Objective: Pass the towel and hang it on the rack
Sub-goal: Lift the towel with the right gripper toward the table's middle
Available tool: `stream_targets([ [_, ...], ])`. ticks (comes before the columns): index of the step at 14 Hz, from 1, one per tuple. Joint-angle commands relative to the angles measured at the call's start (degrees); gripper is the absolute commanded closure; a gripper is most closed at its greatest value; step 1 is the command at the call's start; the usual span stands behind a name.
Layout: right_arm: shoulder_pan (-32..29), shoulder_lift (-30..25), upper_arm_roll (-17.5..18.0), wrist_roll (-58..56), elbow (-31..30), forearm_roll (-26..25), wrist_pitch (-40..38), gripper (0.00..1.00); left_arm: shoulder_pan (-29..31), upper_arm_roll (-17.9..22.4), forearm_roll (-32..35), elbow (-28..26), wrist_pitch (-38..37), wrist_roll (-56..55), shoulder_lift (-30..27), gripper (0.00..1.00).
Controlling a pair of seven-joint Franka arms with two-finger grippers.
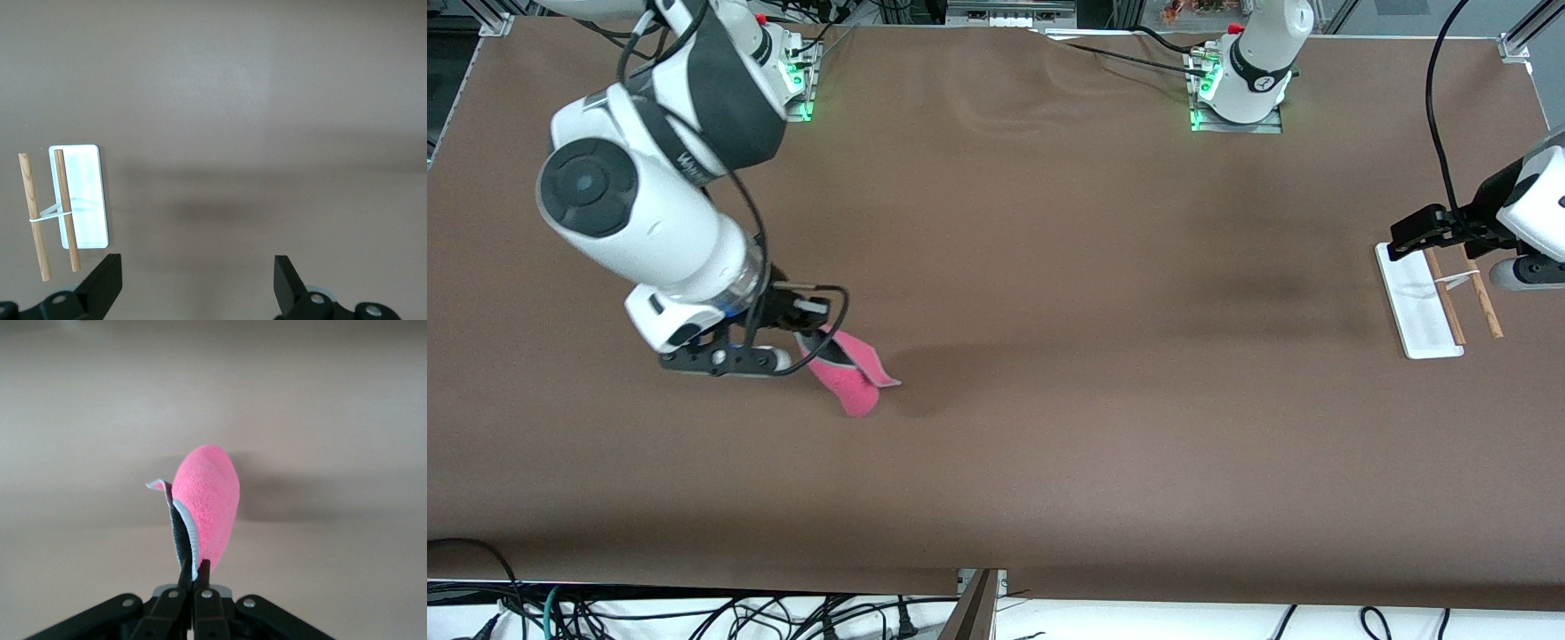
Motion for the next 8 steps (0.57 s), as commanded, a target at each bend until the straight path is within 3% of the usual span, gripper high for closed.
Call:
stream_targets([
  [1,4.07,-0.79,0.99,3.28,1.13,0.21,2.07,1.00,0.13,-0.13,0.93,1.35,-1.01,0.61,0.52,0.00],
  [8,17.35,-0.01,0.47,13.29,1.04,-0.58,13.15,1.00,0.22,0.13,0.84,1.35,-1.01,0.69,0.52,0.00],
])
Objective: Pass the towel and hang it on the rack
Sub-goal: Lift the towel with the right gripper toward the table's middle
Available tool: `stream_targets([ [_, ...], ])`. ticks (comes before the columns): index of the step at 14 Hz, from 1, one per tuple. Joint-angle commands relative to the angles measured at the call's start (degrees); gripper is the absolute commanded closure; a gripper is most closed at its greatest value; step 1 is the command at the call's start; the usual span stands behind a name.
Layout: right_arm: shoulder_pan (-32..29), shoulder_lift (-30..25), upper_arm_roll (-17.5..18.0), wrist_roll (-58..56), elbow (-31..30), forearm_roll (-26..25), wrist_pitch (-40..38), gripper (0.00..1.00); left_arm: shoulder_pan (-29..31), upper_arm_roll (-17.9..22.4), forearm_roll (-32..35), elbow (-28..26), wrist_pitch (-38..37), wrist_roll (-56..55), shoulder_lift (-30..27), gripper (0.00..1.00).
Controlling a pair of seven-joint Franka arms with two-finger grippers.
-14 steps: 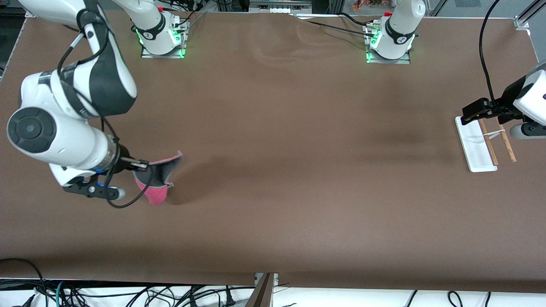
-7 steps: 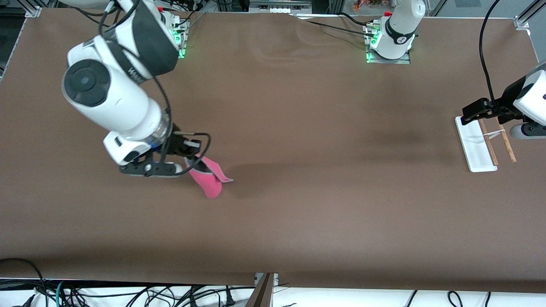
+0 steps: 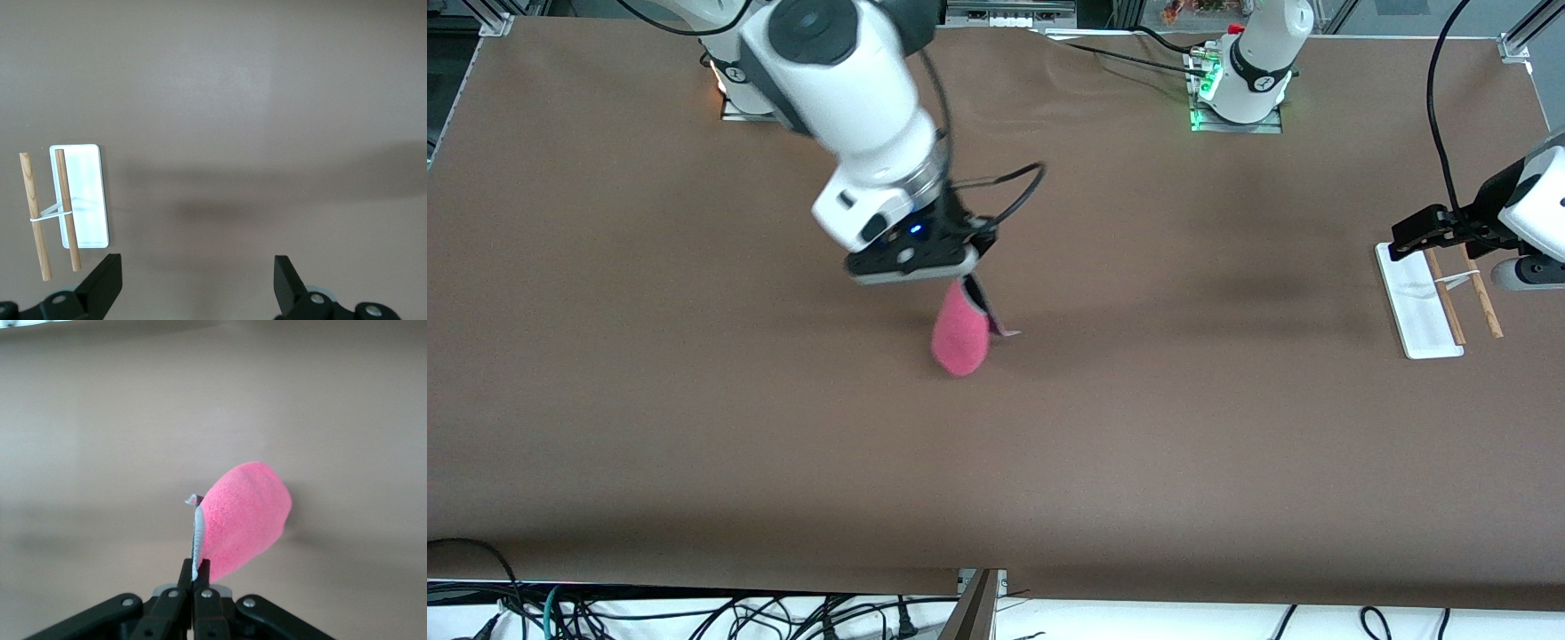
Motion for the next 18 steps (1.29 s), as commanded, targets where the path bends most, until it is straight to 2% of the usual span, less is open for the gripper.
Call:
stream_targets([
  [1,2.91,0.55,-0.55,2.62,0.68,-0.44,3.21,1.00,0.16,-0.24,0.49,1.43,-1.00,0.87,0.52,0.00],
  [7,6.34,1.17,-0.55,3.41,0.59,-0.44,5.59,1.00,-0.02,-0.33,0.05,1.52,-2.94,1.39,3.94,0.00],
  [9,7.31,1.78,-0.55,3.50,0.59,-0.44,5.77,1.00,0.86,0.11,-0.92,2.48,-3.90,1.83,8.24,0.00],
  [13,8.10,2.57,-0.55,4.91,0.59,-0.44,8.92,1.00,1.74,-0.24,-0.92,2.84,-4.08,10.87,8.43,0.00],
  [16,8.89,3.28,-0.55,4.91,0.50,-0.35,11.74,1.00,1.39,-0.50,-1.09,2.84,-4.08,11.59,8.43,0.00],
  [18,9.42,3.37,-0.55,6.22,0.50,-0.44,11.74,1.00,1.22,-0.59,-4.24,2.14,-4.08,12.46,8.34,0.00],
])
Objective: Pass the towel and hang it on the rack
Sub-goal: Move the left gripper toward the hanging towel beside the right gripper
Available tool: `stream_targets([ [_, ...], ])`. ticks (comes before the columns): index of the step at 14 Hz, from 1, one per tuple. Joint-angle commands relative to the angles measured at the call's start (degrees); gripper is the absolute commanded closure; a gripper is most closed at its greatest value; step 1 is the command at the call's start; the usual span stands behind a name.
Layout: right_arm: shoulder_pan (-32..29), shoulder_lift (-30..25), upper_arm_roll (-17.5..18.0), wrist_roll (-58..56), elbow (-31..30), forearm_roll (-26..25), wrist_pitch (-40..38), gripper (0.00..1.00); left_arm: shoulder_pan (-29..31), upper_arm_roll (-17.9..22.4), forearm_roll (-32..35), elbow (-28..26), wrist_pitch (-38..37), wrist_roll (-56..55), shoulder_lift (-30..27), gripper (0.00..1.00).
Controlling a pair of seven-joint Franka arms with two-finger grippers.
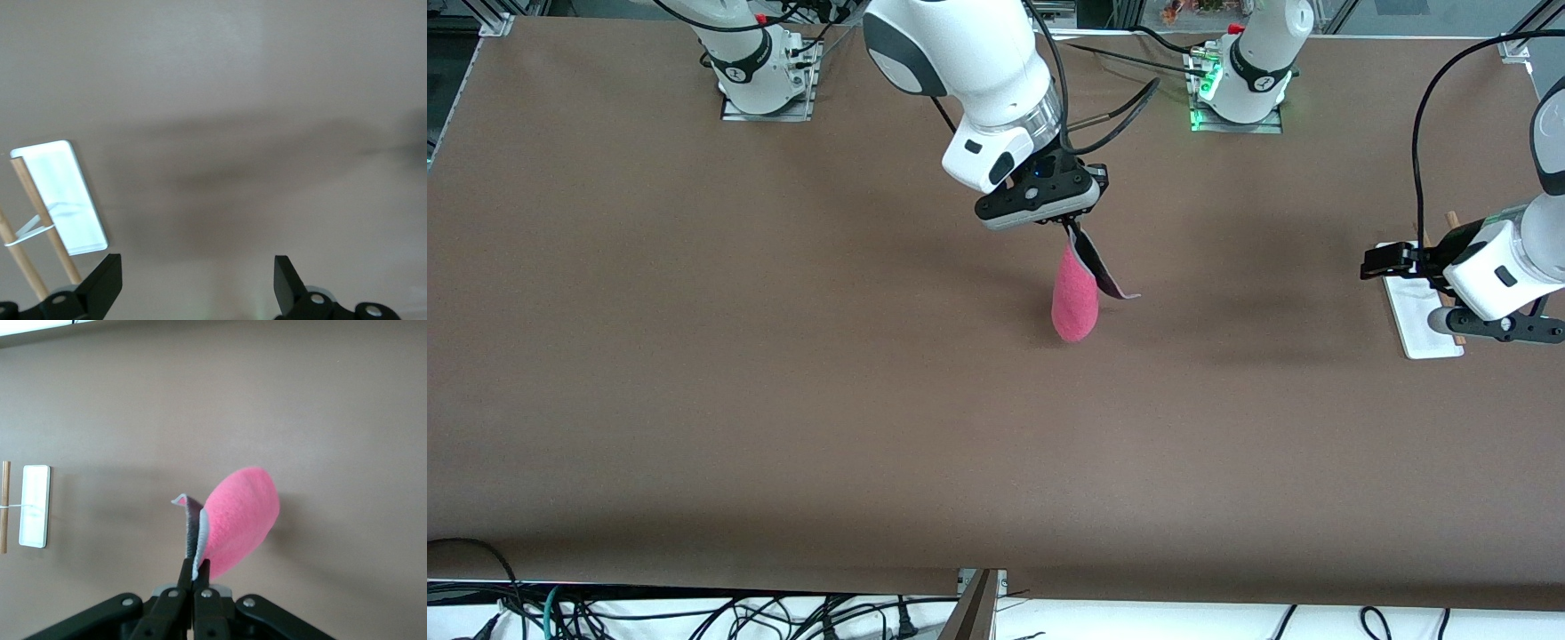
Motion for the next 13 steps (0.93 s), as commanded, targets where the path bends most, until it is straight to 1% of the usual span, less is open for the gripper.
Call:
stream_targets([
  [1,1.15,0.28,-0.38,2.72,0.60,-0.39,0.48,1.00,-0.13,-0.04,-4.43,0.59,-1.16,4.36,0.25,0.00],
  [2,1.15,0.28,-0.38,2.72,0.60,-0.39,0.21,1.00,-0.13,-0.04,-7.41,-0.37,-0.72,7.43,0.33,0.00],
  [3,1.15,0.28,-0.38,2.72,0.60,-0.39,0.21,1.00,-0.48,-0.04,-11.35,-2.64,1.46,9.46,0.07,0.00],
  [4,1.15,0.28,-0.38,2.72,0.60,-0.39,0.47,1.00,-0.66,-0.21,-14.09,-6.92,5.92,10.44,-0.89,0.00],
  [5,1.15,0.28,-0.38,2.72,0.68,-0.39,0.47,1.00,-0.49,-1.43,-16.99,-10.88,10.40,11.75,-1.94,0.00],
  [6,1.15,0.19,-0.38,2.72,0.60,-0.39,0.47,1.00,-0.48,-2.05,-20.24,-14.58,14.62,15.25,-2.30,0.00],
  [9,1.06,0.19,-0.38,2.72,0.60,-0.39,0.47,1.00,-0.57,-3.90,-30.16,-22.24,25.27,27.28,-2.39,0.00],
  [11,1.06,0.19,-0.38,2.72,0.60,-0.39,0.56,1.00,-0.66,-6.44,-36.50,-25.67,31.42,34.75,-1.87,0.00],
  [13,0.97,0.19,-0.38,2.72,0.68,-0.39,0.56,1.00,-0.66,-10.30,-40.55,-28.23,37.40,42.23,-0.99,0.00],
])
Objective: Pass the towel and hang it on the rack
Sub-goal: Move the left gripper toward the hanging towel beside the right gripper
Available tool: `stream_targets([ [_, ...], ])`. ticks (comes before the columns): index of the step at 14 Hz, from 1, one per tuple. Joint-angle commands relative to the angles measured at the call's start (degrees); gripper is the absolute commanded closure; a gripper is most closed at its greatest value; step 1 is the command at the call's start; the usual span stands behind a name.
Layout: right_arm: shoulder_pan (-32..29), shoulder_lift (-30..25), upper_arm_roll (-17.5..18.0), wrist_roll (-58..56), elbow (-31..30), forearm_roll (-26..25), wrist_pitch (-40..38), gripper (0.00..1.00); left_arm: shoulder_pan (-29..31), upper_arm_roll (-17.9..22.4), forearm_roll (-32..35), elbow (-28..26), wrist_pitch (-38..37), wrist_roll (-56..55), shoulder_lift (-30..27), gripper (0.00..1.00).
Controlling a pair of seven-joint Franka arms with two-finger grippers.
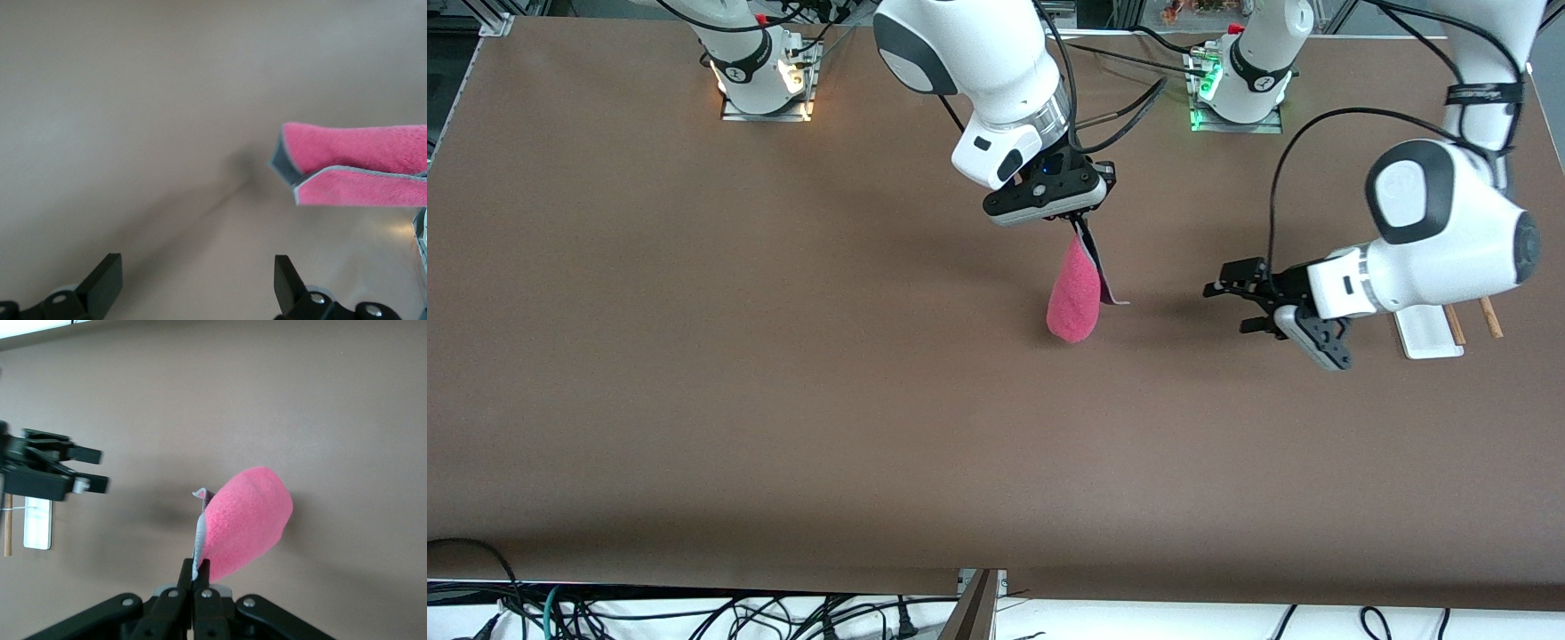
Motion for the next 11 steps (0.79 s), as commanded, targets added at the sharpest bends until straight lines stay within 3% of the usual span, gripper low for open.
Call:
stream_targets([
  [1,0.31,-0.07,-0.16,0.94,0.67,-0.39,0.17,1.00,-0.28,-4.82,-5.49,-4.46,8.21,10.46,-0.88,0.00],
  [5,0.22,-0.16,-0.17,0.94,0.67,-0.39,0.26,1.00,-2.65,-10.46,-5.94,-5.18,19.65,16.73,1.75,0.00],
  [11,0.04,-0.24,-0.16,0.85,0.76,-0.39,0.26,1.00,-3.36,-12.58,-5.94,-5.26,20.99,17.88,2.99,0.00],
])
